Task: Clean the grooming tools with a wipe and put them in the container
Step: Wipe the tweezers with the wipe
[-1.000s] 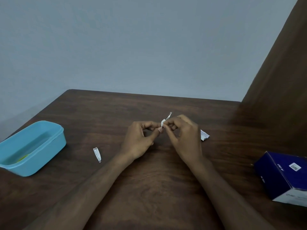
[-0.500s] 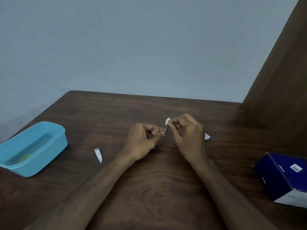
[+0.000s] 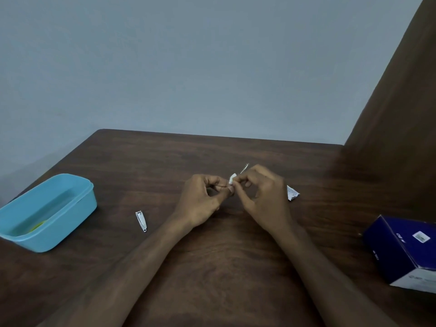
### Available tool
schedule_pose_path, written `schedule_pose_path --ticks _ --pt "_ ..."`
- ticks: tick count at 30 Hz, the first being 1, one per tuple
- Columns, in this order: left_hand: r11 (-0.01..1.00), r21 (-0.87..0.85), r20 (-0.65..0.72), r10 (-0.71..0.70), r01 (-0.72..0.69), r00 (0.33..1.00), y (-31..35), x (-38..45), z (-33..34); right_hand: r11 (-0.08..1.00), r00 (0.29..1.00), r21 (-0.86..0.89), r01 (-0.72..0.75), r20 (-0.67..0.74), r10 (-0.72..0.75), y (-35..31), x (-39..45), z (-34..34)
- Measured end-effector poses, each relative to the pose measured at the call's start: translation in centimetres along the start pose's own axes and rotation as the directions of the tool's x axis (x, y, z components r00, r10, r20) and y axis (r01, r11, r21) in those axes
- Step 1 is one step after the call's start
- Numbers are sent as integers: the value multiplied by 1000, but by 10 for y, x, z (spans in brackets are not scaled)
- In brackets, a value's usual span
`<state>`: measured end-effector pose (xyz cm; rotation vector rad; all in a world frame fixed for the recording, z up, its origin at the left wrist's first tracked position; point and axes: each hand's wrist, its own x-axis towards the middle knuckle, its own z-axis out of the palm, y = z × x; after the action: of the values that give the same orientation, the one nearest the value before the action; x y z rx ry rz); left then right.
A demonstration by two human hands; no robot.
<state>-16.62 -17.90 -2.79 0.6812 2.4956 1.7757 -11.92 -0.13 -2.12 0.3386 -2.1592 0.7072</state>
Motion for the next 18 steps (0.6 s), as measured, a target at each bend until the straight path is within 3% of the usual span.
schedule_pose_path --ticks 4,9,14,18 --pt "999 44 -11 -11 12 1000 -1 0 1 983 975 -10 -181 -135 178 15 10 -4" --pt "999 35 -7 -7 8 1000 -1 0 0 998 999 -35 -48 -27 47 7 2 -5" --pt "999 42 -18 -11 11 1000 -1 1 2 989 979 -33 -145 -151 139 17 10 -8" --pt "999 36 -1 -1 1 1000 1 0 0 999 1000 -43 19 -15 -19 10 3 -2"
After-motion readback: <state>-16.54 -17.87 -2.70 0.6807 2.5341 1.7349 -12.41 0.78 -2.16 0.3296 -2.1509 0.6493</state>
